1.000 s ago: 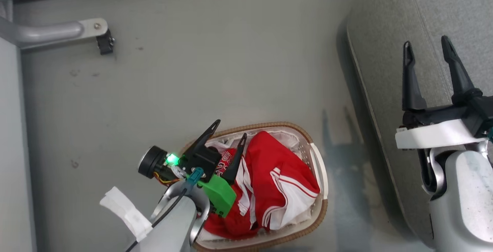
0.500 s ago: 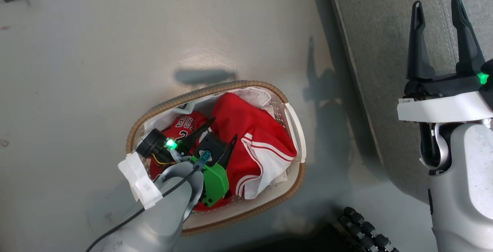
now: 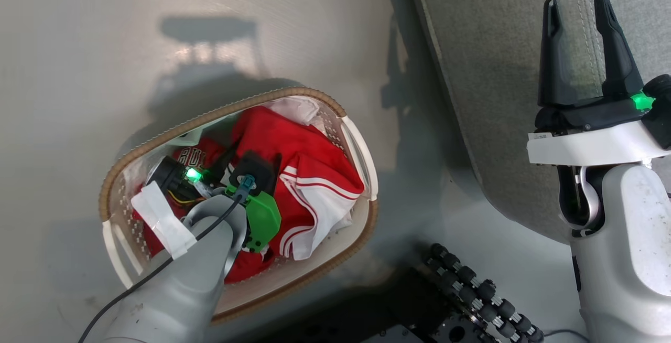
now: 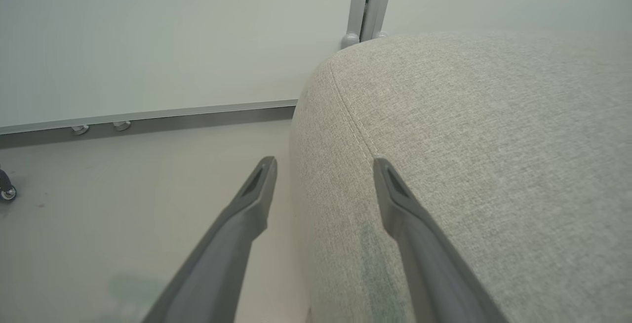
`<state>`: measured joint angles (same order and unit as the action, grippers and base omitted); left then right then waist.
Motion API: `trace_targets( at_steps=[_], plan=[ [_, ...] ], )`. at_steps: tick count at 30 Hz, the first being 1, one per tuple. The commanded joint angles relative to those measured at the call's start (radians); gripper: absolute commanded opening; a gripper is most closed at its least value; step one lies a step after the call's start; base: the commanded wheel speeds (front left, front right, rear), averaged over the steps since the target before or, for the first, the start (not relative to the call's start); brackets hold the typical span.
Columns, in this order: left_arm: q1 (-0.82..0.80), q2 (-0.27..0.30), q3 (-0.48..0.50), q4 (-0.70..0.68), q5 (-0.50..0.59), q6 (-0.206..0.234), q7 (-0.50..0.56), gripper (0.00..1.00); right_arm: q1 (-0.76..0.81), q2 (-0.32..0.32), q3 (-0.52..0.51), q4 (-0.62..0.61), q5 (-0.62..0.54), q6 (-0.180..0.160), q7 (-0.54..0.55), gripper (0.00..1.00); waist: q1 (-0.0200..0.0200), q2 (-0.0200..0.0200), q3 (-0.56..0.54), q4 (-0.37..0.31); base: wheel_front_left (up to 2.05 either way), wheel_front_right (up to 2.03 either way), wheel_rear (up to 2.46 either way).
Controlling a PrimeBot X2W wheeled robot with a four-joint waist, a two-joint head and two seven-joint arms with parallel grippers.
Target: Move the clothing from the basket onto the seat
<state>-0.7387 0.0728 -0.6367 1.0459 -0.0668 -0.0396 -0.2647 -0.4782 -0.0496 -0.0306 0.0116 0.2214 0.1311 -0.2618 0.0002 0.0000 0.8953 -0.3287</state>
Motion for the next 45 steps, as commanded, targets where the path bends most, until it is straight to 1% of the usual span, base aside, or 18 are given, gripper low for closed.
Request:
trace_targets(
  at_steps=[1,2,3,5,7,14,21,31,38,45],
  plan=[
    [-0.016,0.001,-0.007,0.014,-0.004,-0.011,0.0,1.0,-0.003,-0.002,0.002,0.001,0.012,-0.001,-0.005,1.0,-0.0002,0.0,0.013,-0.017,0.0,0.0,0.0],
    [-0.016,-0.002,-0.01,0.017,-0.006,-0.016,0.0,0.8,-0.002,-0.002,0.004,0.002,0.012,-0.001,-0.005,1.0,-0.0002,0.0,0.012,-0.017,0.0,0.0,0.0],
    [-0.016,-0.006,-0.017,0.018,-0.008,-0.022,0.0,0.44,0.0,-0.002,0.005,0.003,0.011,-0.001,-0.005,1.0,-0.0002,0.0,0.009,-0.017,0.0,0.0,0.0],
    [-0.01,-0.011,-0.03,0.01,-0.011,-0.03,0.0,0.21,0.006,-0.002,0.006,0.006,0.012,-0.001,-0.005,1.0,-0.0002,0.0,0.001,-0.014,0.0,0.0,0.0],
    [0.0,-0.014,-0.043,-0.002,-0.013,-0.037,0.0,0.0,0.01,-0.002,0.008,0.01,0.008,-0.001,-0.005,1.0,-0.0002,0.0,-0.009,-0.009,0.0,0.0,0.0],
    [0.03,-0.021,-0.089,-0.072,-0.028,-0.058,0.0,0.0,0.025,-0.002,0.017,0.023,-0.022,-0.001,-0.005,1.0,-0.0002,0.0,-0.07,0.024,0.0,0.0,0.0],
    [0.082,-0.022,-0.115,-0.169,-0.051,-0.068,0.0,0.0,0.058,-0.002,0.019,0.042,-0.065,-0.001,-0.005,1.0,-0.0002,0.0,-0.171,0.069,0.0,0.0,0.0],
    [0.2,-0.014,-0.069,-0.389,-0.089,-0.07,0.0,0.0,0.123,-0.003,-0.012,0.069,-0.137,-0.001,-0.005,1.0,-0.0002,0.0,-0.349,0.154,0.0,0.0,0.0],
    [0.255,0.008,-0.068,-0.523,-0.08,-0.082,0.0,0.0,0.187,-0.003,-0.025,0.092,-0.176,-0.001,-0.005,1.0,-0.0002,0.0,-0.508,0.213,0.0,0.0,0.0],
    [0.252,0.06,-0.074,-0.625,-0.087,-0.09,0.0,0.0,0.255,-0.003,-0.02,0.112,-0.19,-0.001,-0.005,1.0,-0.0002,0.0,-0.648,0.252,0.0,0.0,0.0]
  ],
)
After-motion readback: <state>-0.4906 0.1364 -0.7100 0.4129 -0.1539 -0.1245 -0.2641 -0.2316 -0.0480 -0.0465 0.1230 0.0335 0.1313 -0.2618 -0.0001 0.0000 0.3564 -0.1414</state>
